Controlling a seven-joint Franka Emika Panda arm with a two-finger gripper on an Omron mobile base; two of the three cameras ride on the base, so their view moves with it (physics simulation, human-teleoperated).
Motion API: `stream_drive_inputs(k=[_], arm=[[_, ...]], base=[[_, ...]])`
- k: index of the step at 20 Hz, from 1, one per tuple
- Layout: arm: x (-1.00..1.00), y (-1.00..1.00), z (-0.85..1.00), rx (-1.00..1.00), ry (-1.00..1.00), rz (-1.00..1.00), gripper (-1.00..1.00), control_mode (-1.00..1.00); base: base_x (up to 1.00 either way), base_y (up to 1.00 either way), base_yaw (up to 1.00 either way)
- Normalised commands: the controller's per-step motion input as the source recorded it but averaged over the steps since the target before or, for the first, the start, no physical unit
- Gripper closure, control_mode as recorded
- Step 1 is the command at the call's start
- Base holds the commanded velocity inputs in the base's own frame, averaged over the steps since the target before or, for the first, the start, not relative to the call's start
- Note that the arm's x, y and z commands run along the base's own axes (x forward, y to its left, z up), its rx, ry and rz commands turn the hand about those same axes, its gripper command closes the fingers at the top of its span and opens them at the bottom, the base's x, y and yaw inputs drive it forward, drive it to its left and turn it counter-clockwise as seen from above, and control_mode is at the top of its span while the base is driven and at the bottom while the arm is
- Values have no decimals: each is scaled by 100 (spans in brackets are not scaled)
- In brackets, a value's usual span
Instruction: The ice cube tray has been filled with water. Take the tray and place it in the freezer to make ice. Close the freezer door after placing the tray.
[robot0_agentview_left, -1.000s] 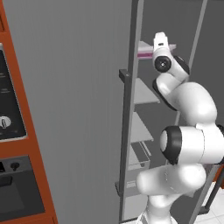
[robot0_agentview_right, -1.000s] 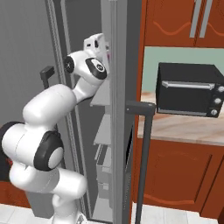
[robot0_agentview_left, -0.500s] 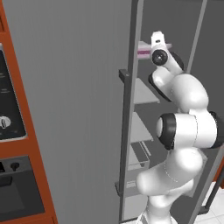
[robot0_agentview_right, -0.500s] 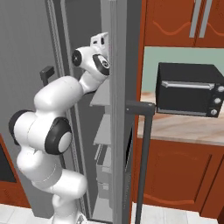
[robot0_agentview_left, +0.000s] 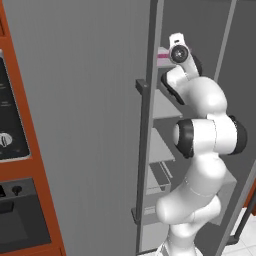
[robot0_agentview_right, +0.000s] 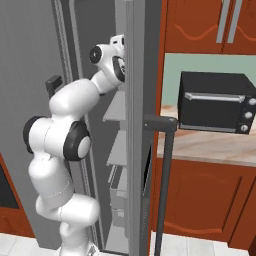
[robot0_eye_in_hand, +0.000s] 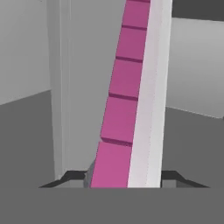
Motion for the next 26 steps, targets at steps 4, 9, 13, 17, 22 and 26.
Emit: stream_drive_inputs(k=[4, 9, 13, 17, 22, 26], arm=[[59, 0, -63, -3, 8, 2, 100, -100], [61, 2, -79, -4, 5, 4, -100, -100], [34, 14, -53, -4, 0, 6, -100, -100], [4, 18, -24, -3, 2, 7, -100, -100], [-20, 35, -40, -3, 8, 6, -100, -100], [-47, 44, -49, -3, 8, 6, -100, -100]], base=[[0, 0, 0], [0, 0, 0], [0, 0, 0], [0, 0, 0], [0, 0, 0], [0, 0, 0]])
